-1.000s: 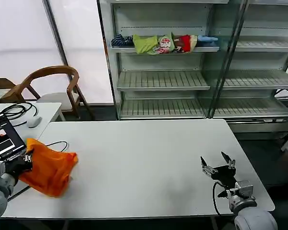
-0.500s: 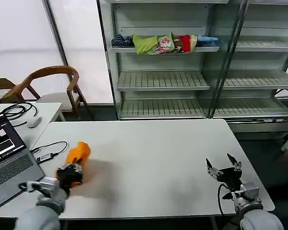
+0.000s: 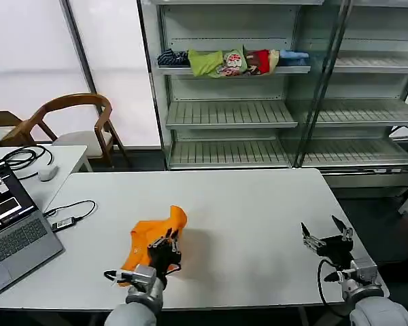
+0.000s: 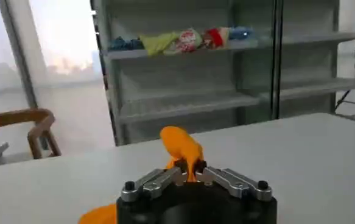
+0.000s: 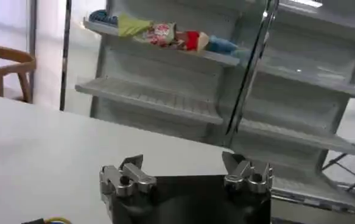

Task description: Fold and organize the clothes.

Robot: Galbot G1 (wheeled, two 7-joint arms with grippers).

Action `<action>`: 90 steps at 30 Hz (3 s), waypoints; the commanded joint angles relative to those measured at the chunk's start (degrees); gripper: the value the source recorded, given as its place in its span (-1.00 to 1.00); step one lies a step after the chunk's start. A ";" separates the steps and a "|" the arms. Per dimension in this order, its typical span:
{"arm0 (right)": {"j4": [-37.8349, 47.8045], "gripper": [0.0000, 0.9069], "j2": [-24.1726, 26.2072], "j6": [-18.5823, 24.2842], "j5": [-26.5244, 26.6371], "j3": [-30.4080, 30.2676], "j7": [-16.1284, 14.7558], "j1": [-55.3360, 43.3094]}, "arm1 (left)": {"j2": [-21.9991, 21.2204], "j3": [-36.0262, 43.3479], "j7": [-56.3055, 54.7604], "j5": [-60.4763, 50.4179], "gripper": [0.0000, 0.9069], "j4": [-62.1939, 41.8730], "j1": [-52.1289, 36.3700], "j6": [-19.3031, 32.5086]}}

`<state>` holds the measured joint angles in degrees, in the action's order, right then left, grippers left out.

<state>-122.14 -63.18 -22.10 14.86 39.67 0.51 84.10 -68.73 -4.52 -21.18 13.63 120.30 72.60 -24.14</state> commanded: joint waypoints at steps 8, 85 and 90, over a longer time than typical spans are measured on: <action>1.38 1.00 2.77 -1.14 1.87 0.65 2.09 -3.62 | -10.02 11.36 -0.18 -6.21 -0.80 -10.88 -8.97 1.46; 19.94 1.00 -11.92 4.98 -5.41 -12.89 2.98 -25.64 | 4.03 -31.12 27.08 2.31 1.00 -18.10 -3.30 25.39; 19.37 1.00 -11.72 5.21 -6.01 -12.40 4.35 -25.51 | 3.77 -30.89 27.07 2.24 1.00 -17.53 -3.35 25.24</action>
<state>-102.71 -74.69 -15.52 9.92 27.20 3.82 59.56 -65.07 -35.08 5.66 15.53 102.38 68.92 1.40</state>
